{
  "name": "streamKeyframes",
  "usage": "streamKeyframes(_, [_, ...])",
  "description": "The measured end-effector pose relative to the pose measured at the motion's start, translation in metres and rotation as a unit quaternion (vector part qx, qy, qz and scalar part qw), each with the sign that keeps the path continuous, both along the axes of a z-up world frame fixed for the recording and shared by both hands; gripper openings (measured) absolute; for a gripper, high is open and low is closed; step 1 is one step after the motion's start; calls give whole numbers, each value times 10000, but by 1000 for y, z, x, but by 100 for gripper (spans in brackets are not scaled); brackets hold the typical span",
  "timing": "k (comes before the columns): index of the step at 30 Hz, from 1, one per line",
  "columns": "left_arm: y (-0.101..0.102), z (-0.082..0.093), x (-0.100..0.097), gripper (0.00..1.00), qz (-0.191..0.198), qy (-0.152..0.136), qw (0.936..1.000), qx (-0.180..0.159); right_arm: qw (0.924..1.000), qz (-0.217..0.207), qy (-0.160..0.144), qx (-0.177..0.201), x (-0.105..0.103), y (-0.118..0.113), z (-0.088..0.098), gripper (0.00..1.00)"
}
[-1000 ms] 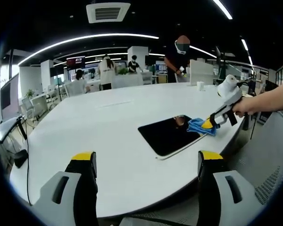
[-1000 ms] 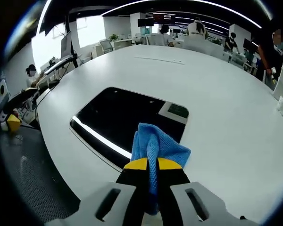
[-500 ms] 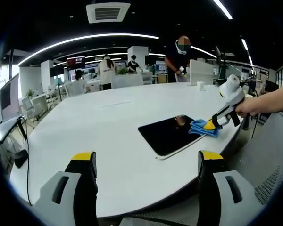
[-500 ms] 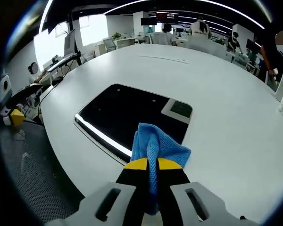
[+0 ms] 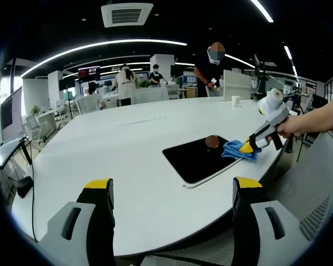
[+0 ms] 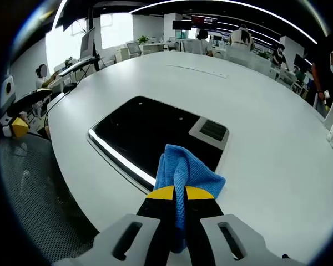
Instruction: Wipe the mirror surface with the cleaning cloth until all visible marks leave the cleaned area.
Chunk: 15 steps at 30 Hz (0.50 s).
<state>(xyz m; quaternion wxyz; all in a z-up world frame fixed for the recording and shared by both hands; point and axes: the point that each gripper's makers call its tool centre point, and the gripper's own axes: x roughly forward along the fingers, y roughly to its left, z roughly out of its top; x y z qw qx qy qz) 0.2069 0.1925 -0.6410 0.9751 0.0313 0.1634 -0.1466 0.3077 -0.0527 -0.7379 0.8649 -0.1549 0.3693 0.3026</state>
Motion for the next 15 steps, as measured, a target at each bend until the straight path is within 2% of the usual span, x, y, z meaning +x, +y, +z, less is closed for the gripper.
streamKeyframes(15, [-2,-1,0,86,-40,33,10000,-14,9998,201,-2,77,-1,21,1,0])
